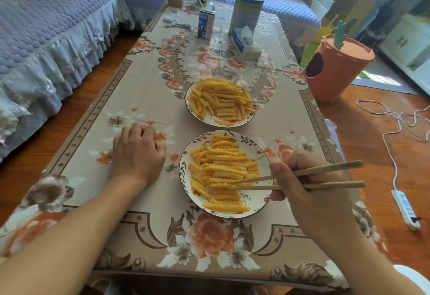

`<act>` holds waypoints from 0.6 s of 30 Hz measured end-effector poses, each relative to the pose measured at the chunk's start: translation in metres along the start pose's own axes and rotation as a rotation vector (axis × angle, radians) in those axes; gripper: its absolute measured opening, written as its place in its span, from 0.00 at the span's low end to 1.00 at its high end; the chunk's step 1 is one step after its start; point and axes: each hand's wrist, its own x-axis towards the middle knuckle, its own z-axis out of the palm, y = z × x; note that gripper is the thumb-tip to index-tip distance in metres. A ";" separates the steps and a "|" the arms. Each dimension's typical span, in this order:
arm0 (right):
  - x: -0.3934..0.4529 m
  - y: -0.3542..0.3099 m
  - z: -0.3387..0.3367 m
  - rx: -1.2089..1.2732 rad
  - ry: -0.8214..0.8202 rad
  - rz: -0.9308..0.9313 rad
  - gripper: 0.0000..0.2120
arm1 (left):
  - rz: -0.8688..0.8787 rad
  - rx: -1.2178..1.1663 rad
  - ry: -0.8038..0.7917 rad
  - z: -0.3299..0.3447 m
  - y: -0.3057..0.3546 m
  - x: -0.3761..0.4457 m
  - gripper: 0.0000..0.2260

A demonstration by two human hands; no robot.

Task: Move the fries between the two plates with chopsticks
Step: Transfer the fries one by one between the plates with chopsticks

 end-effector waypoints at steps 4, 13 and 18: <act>0.000 -0.002 -0.003 0.016 -0.017 0.011 0.14 | -0.001 0.004 0.003 0.001 -0.001 0.000 0.15; 0.024 -0.007 -0.011 0.228 0.034 0.165 0.16 | 0.005 0.000 0.013 0.001 0.000 -0.001 0.18; 0.085 0.010 0.019 0.344 0.152 0.276 0.15 | 0.009 0.015 0.016 0.002 0.000 -0.001 0.16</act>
